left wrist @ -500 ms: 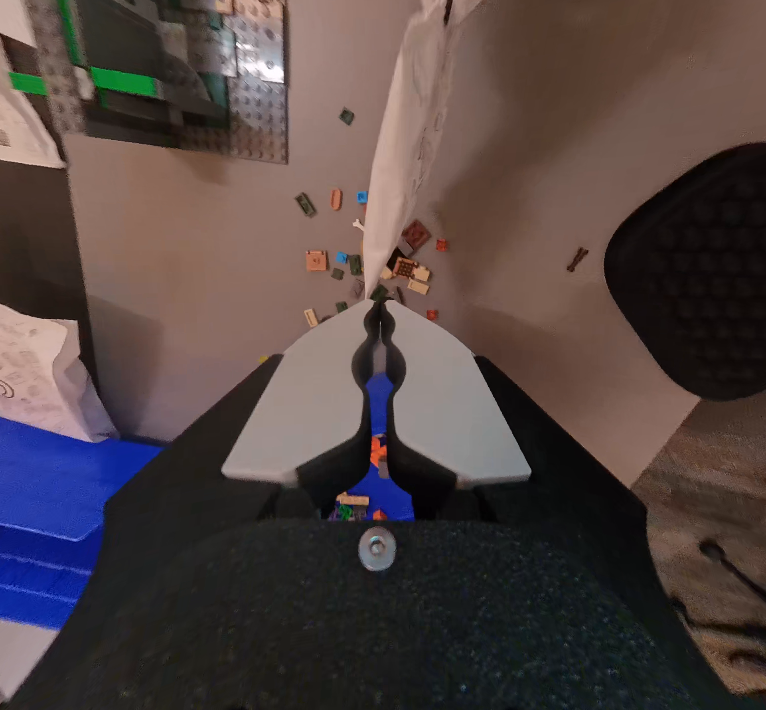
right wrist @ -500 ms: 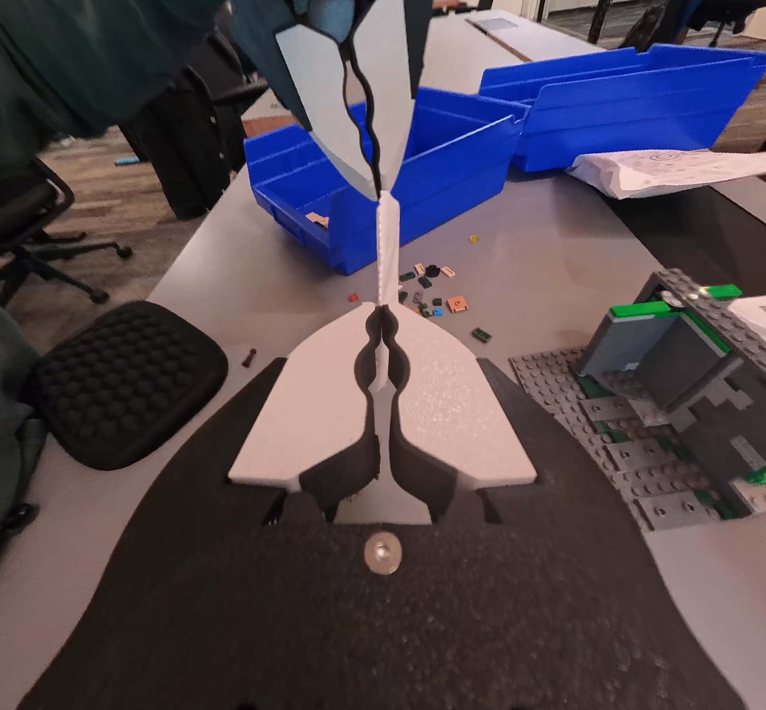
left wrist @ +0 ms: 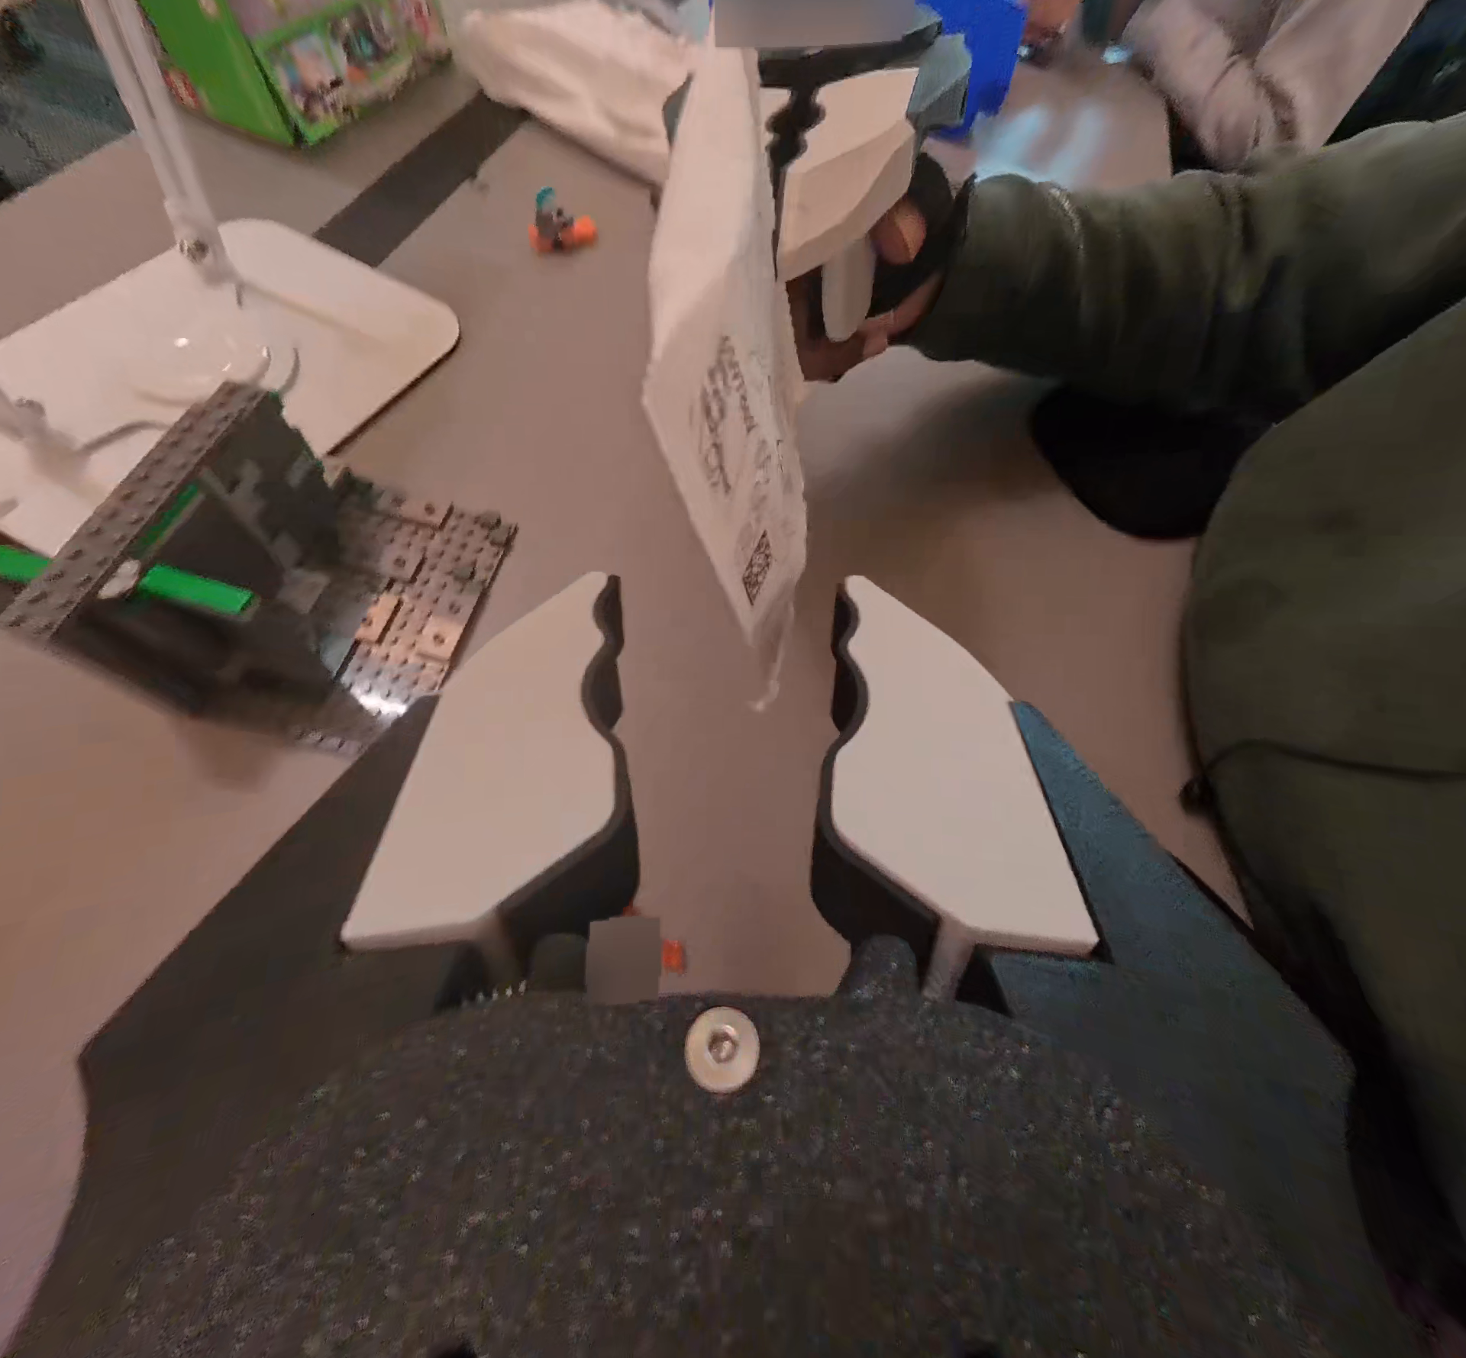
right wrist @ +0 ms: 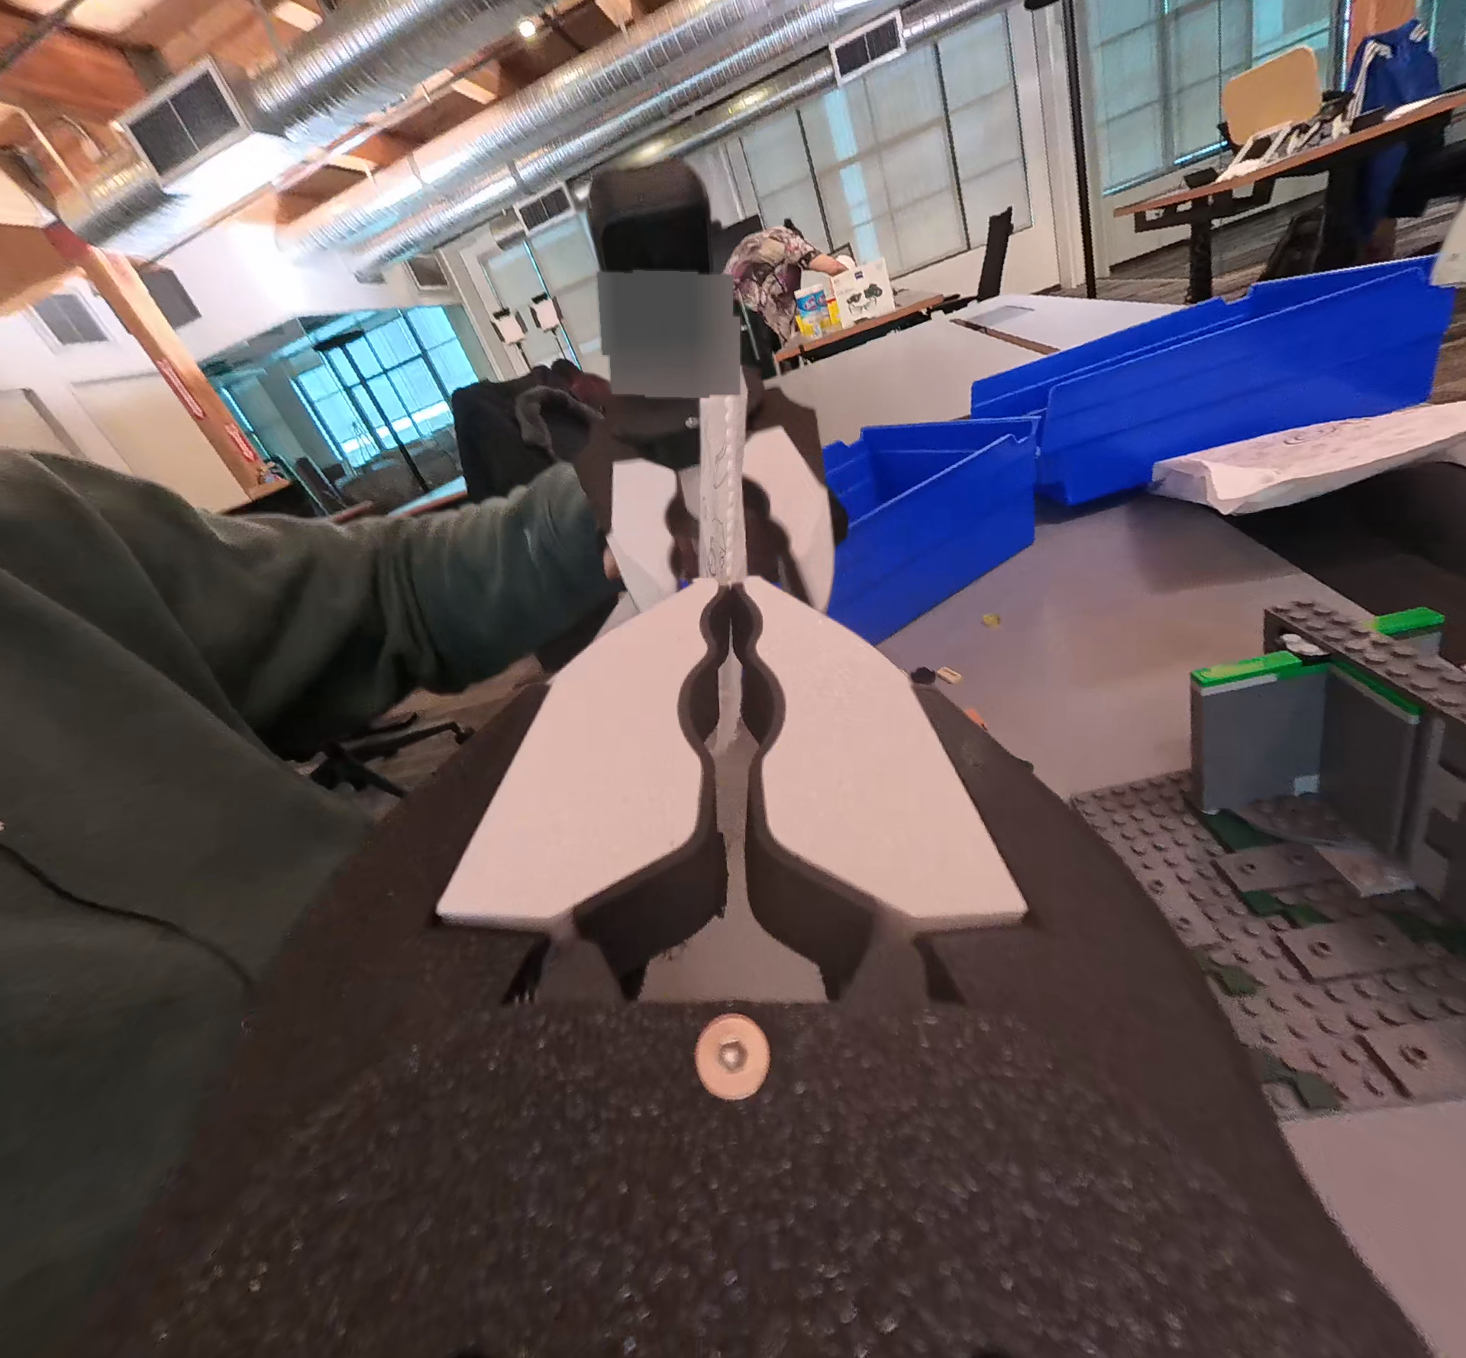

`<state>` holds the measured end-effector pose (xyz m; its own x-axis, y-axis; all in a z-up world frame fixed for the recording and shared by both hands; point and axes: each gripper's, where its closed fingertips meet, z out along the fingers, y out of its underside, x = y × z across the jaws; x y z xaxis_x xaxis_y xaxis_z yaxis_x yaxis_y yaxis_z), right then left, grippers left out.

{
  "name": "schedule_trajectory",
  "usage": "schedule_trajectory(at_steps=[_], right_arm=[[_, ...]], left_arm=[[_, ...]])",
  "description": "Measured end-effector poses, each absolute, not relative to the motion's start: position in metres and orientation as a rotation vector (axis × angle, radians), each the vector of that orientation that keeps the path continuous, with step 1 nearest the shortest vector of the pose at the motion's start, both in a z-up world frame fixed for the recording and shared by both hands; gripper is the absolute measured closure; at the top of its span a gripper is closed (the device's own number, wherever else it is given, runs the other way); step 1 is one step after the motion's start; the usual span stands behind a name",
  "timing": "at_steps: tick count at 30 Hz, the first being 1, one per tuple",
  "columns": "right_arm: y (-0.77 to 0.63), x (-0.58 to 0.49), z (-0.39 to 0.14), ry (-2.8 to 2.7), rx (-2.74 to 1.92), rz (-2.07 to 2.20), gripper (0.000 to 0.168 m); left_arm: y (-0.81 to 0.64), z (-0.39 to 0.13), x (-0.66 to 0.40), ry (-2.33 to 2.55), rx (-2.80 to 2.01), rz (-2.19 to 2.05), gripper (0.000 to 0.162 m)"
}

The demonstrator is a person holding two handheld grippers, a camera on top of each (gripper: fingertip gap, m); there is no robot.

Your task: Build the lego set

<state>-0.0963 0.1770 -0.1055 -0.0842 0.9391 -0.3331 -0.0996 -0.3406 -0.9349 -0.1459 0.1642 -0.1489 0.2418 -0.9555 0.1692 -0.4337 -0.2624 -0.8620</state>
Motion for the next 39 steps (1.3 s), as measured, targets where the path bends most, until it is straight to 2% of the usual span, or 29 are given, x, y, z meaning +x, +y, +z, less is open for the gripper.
schedule_trajectory(at_steps=[1, 2, 3, 10, 13, 17, 18, 19, 21, 31, 32, 34, 38, 39], right_arm=[[0.177, -0.096, -0.104, -0.978, -1.332, 1.577, 0.168], [0.177, -0.095, -0.103, -0.972, -1.333, 1.578, 0.168], [0.179, -0.094, -0.103, -0.965, -1.331, 1.573, 0.168], [0.185, -0.086, -0.103, -0.931, -1.35, 1.564, 0.168], [0.186, -0.085, -0.103, -0.927, -1.353, 1.572, 0.168], [0.183, -0.089, -0.11, -0.963, -1.376, 1.556, 0.168], [0.182, -0.09, -0.112, -0.967, -1.381, 1.561, 0.168], [0.181, -0.091, -0.114, -0.972, -1.386, 1.564, 0.168], [0.18, -0.094, -0.117, -0.982, -1.394, 1.564, 0.168], [0.177, -0.086, -0.129, -1.015, -1.458, 1.532, 0.168], [0.176, -0.083, -0.132, -1.026, -1.473, 1.517, 0.168], [0.174, -0.075, -0.138, -1.051, -1.514, 1.493, 0.168], [0.17, -0.062, -0.154, -1.089, -1.593, 1.431, 0.168], [0.168, -0.06, -0.158, -1.101, -1.607, 1.422, 0.168]], left_arm=[[0.162, -0.151, -0.141, 1.289, -1.799, -0.964, 0.128], [0.16, -0.152, -0.137, 1.305, -1.784, -0.964, 0.157], [0.162, -0.151, -0.134, 1.286, -1.769, -0.955, 0.162], [0.157, -0.145, -0.128, 1.248, -1.79, -1.038, 0.162], [0.164, -0.132, -0.13, 1.18, -1.769, -1.071, 0.124], [0.167, -0.107, -0.129, 1.099, -1.674, -1.163, 0.119], [0.169, -0.103, -0.129, 1.09, -1.663, -1.162, 0.122], [0.172, -0.1, -0.13, 1.08, -1.656, -1.146, 0.132], [0.177, -0.097, -0.132, 1.064, -1.648, -1.135, 0.162], [0.172, -0.11, -0.125, 1.026, -1.671, -1.214, 0.162], [0.171, -0.113, -0.124, 1.02, -1.673, -1.21, 0.157], [0.17, -0.115, -0.12, 0.995, -1.654, -1.235, 0.134], [0.168, -0.125, -0.108, 0.991, -1.658, -1.281, 0.138], [0.167, -0.13, -0.104, 1.004, -1.666, -1.282, 0.148]])
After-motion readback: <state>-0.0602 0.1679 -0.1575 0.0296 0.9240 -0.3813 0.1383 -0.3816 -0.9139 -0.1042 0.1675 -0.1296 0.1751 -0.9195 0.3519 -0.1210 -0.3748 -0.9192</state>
